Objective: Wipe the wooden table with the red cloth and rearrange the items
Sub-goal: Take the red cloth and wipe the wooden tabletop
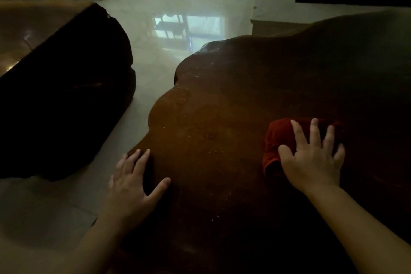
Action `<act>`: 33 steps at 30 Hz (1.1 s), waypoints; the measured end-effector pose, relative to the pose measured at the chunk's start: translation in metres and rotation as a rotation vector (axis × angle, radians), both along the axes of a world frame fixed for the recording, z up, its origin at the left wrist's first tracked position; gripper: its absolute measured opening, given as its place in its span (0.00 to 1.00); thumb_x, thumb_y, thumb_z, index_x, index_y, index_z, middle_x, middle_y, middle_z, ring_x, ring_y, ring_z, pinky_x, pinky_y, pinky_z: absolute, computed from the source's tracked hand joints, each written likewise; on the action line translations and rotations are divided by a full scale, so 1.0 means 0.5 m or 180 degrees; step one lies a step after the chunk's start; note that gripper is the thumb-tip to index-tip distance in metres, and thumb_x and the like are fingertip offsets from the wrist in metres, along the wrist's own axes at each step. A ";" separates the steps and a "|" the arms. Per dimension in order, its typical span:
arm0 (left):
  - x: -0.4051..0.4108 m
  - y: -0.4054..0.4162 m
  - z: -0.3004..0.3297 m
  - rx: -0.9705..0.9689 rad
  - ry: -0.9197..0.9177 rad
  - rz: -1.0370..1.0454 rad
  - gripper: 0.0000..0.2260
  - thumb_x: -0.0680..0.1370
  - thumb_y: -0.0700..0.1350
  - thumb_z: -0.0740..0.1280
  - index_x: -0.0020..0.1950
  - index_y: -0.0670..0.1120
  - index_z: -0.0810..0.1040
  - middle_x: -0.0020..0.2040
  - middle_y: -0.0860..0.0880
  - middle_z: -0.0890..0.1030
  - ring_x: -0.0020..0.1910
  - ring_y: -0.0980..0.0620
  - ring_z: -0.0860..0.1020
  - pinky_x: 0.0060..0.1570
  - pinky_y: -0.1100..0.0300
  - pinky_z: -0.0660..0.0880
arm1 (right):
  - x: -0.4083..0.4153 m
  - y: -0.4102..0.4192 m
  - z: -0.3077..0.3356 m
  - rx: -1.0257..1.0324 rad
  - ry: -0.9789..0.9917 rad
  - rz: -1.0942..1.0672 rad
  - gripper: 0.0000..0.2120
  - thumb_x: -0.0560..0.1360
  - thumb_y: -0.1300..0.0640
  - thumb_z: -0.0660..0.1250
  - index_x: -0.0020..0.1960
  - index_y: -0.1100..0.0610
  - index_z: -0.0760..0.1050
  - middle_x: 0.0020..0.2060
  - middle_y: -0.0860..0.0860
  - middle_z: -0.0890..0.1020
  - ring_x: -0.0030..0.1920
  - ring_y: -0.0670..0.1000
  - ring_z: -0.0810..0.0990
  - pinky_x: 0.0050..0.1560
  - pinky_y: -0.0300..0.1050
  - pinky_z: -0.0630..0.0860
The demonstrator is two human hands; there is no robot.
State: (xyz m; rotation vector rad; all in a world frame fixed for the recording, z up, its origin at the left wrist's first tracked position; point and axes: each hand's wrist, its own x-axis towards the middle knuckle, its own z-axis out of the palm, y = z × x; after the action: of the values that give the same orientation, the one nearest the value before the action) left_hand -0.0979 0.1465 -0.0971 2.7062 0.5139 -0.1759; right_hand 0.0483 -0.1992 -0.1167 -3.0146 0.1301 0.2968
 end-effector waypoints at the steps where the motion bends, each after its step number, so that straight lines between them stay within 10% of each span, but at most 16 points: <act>1: 0.001 0.004 0.002 -0.0053 -0.0034 0.0035 0.42 0.71 0.73 0.57 0.80 0.55 0.53 0.80 0.50 0.53 0.78 0.50 0.45 0.73 0.36 0.52 | 0.010 0.007 0.000 -0.0039 -0.0003 0.0036 0.40 0.72 0.30 0.38 0.81 0.41 0.40 0.83 0.54 0.43 0.80 0.61 0.39 0.75 0.67 0.43; 12: 0.006 0.052 0.007 -0.0683 -0.0014 0.0230 0.37 0.74 0.68 0.54 0.80 0.59 0.47 0.80 0.56 0.42 0.77 0.54 0.39 0.75 0.49 0.43 | 0.139 0.188 0.001 0.0050 -0.0097 0.0381 0.39 0.73 0.26 0.40 0.81 0.37 0.43 0.83 0.51 0.46 0.80 0.59 0.40 0.76 0.64 0.44; 25: 0.007 0.119 -0.002 -0.1084 -0.0602 0.0186 0.27 0.80 0.54 0.62 0.78 0.56 0.60 0.75 0.59 0.62 0.70 0.64 0.58 0.69 0.63 0.56 | 0.160 0.569 -0.025 0.0396 -0.0414 0.1594 0.39 0.72 0.26 0.43 0.81 0.36 0.49 0.83 0.51 0.49 0.80 0.59 0.41 0.74 0.63 0.41; 33: 0.021 0.104 0.013 -0.0953 -0.0410 0.0224 0.26 0.80 0.52 0.63 0.77 0.53 0.63 0.74 0.52 0.68 0.70 0.54 0.66 0.68 0.49 0.67 | 0.117 0.546 -0.035 0.0617 -0.0311 0.1895 0.36 0.74 0.28 0.45 0.80 0.35 0.47 0.83 0.49 0.46 0.80 0.56 0.38 0.74 0.57 0.34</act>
State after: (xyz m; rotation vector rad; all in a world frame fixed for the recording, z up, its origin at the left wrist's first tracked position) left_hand -0.0876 0.1987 -0.0903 2.3861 0.5001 -0.0535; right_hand 0.1068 0.0739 -0.1343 -2.7915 -0.7649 0.1909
